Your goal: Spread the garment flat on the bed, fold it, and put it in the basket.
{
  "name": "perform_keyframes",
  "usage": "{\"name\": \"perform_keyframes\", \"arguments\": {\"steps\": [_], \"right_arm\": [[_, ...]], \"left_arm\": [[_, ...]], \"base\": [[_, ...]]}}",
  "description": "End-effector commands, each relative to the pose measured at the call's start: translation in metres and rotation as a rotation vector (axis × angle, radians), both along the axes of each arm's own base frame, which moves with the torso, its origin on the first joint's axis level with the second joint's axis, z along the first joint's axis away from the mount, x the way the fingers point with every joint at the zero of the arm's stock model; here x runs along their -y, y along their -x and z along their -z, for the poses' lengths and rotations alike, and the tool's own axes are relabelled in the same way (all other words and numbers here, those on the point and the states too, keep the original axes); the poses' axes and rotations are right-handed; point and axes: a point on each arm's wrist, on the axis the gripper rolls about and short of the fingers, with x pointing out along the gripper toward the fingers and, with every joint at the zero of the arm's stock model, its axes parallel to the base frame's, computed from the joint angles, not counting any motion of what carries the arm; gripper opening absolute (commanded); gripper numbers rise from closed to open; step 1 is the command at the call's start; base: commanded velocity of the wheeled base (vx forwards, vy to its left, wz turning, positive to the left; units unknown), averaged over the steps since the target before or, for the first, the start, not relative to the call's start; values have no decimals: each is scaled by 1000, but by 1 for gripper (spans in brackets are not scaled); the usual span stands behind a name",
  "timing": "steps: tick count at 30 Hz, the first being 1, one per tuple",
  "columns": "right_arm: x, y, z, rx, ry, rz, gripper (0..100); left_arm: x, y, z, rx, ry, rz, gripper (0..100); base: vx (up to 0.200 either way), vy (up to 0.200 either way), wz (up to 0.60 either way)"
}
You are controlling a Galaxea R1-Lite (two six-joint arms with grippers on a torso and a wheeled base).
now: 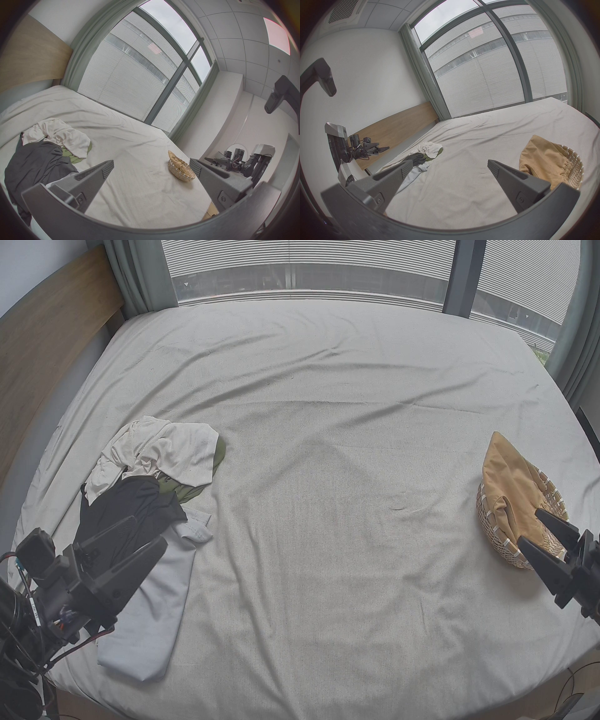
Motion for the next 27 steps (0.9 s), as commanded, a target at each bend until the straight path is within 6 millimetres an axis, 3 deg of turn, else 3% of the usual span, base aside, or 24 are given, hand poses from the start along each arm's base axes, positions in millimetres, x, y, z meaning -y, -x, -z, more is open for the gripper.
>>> {"name": "perform_keyframes", "arguments": {"steps": [1, 8, 14, 27], "right_arm": [[7, 33, -6, 57, -15, 1, 100], [13, 59, -2, 43, -21, 1, 100], [19, 81, 2, 61, -23, 29, 100], [25, 112, 11, 79, -22, 86, 100]], "left_arm": [[-10, 20, -6, 35, 24, -53, 100], [-18, 43, -8, 26, 24, -70, 100], [-32, 80, 1, -15, 10, -78, 100], [-50, 131, 14, -21, 11, -88, 100]], "base": [[0, 0, 0], [0, 0, 0], [0, 0, 0], [0, 0, 0]]}}
